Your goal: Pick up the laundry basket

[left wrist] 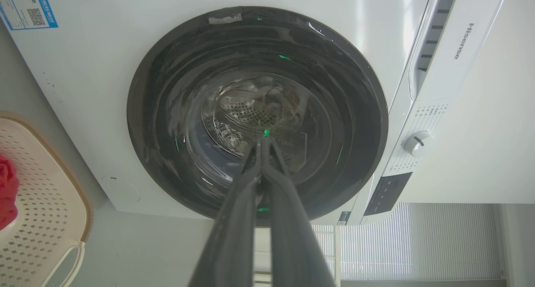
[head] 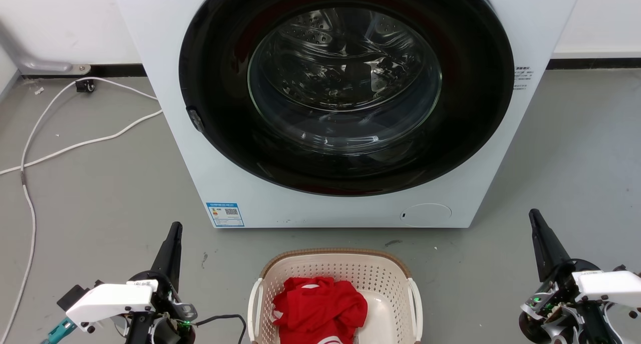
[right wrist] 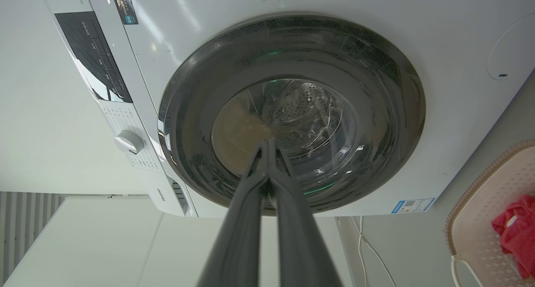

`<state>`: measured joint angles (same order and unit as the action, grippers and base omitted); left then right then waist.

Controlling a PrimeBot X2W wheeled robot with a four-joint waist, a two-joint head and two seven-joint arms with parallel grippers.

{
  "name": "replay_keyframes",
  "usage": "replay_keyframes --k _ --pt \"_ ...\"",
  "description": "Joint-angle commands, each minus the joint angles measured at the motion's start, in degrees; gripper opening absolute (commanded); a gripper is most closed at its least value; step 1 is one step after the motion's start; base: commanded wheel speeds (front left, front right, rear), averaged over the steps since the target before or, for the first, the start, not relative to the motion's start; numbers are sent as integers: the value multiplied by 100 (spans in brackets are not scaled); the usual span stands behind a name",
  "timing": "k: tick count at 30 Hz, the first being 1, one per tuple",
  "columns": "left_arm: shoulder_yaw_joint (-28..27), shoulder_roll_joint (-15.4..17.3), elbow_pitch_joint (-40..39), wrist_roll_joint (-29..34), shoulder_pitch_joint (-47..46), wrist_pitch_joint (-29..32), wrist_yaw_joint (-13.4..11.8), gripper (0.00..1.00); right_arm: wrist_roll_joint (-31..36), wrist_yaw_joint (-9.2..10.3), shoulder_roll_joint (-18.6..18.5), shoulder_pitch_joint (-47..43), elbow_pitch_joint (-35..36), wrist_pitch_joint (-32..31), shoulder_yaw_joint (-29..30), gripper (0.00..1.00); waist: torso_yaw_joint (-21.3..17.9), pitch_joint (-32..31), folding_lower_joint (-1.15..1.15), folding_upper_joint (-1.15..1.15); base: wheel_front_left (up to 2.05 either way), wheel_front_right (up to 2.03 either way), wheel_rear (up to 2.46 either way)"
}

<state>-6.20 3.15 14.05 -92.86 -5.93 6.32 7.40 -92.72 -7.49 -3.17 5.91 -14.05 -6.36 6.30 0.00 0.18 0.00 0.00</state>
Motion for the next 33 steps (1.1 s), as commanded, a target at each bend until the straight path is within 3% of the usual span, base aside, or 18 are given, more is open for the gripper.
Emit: replay_keyframes --k 1,33 --pt "-19 -8 9 33 -60 7 21 0 29 0 20 66 -4 -23 10 0 0 0 0 0 0 0 0" --pt "-34 -16 8 41 -60 22 21 0 42 0 23 67 -5 -24 20 0 0 0 0 0 0 0 0"
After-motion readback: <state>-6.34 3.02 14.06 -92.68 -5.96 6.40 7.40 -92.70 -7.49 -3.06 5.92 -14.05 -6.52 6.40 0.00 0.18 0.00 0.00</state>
